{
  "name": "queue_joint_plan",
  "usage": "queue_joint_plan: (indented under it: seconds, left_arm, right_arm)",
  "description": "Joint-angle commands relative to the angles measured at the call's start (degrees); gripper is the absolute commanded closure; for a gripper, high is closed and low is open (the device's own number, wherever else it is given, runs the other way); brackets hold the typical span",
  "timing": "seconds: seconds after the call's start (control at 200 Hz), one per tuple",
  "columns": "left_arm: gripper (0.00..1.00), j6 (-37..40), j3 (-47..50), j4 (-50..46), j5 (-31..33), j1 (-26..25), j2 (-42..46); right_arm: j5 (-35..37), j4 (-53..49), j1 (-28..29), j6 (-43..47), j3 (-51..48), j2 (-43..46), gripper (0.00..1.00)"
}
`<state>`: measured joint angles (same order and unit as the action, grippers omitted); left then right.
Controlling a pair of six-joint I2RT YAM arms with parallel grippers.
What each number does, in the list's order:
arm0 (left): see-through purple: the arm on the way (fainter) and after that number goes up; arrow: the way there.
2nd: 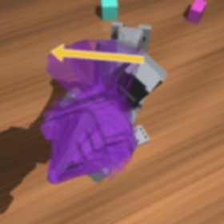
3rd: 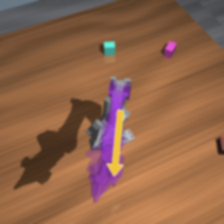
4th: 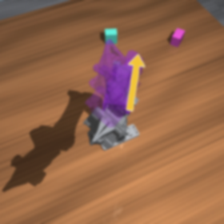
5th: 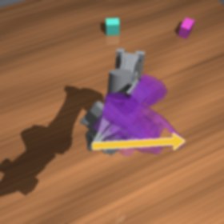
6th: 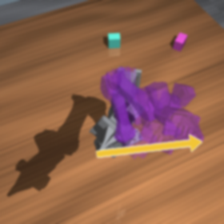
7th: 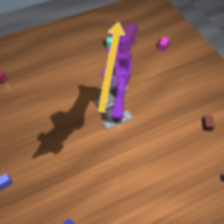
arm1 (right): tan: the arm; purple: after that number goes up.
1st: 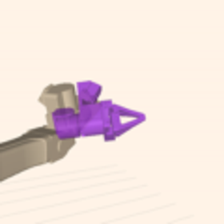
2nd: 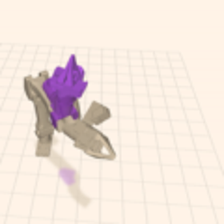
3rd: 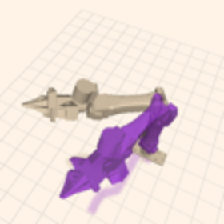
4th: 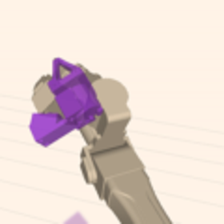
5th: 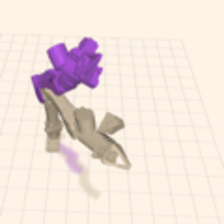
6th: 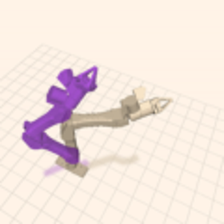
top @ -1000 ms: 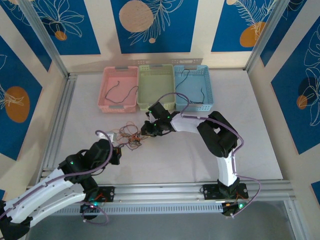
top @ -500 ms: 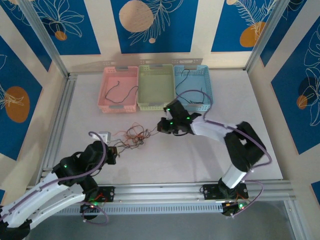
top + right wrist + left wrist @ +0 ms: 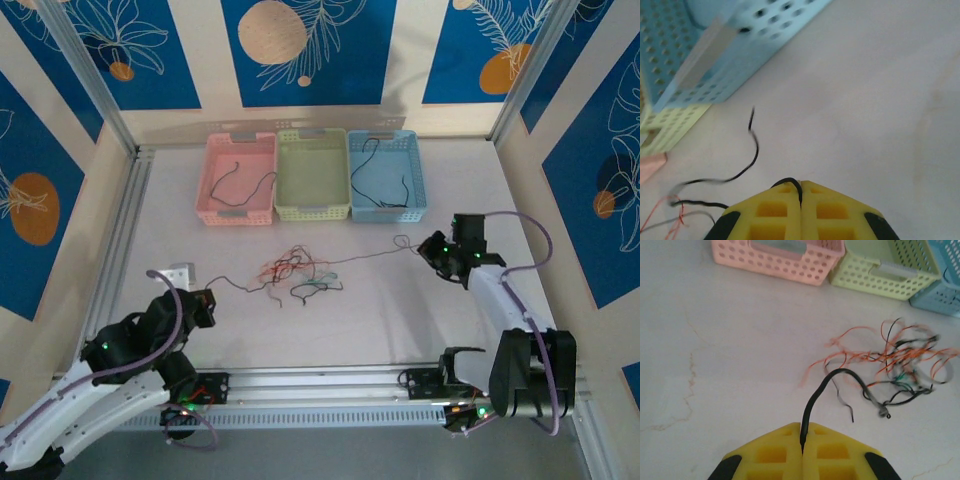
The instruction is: Untangle the cables
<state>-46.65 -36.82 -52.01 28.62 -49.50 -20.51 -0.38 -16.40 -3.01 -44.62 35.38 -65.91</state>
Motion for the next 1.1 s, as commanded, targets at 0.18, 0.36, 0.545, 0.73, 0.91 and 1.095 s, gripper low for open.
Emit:
queue_joint_plan:
  seconds: [0.18,0.36,0.545,0.73,0.91,1.095]
  left_arm:
    - [1.0,-1.54,-3.51,-4.26,5.49,0.5,1.11]
    - [1.0,-2.0,-5.06,-6.08,7.61,0.53,1.4]
    - [1.0,-1.36,-7.79,-7.87,9.04,0.49,2.35]
    - [1.0,0.01,-7.51,-6.38,7.33,0.53,1.77]
    - [1.0,3.07,-6.72,-2.53,2.42,0.52,-0.75]
    - [1.0,4.6,-5.83,-0.16,-0.68,0.54,-3.43]
  right_arm:
    - [2.29,-4.6,-6.76,-1.87,-2.36,4.43,1.0]
    - [-0.26,-5.74,-14.12,-1.24,-3.17,6.15,1.0]
    - [-0.89,-6.38,-18.51,-1.57,-4.25,8.78,1.0]
    - [-2.11,-5.27,-18.19,-1.37,-4.76,8.94,1.0]
    - [-3.62,-5.14,-14.06,0.12,-3.39,8.08,1.0]
    - [-4.52,-7.75,-8.39,2.12,-1.46,11.92,1.0]
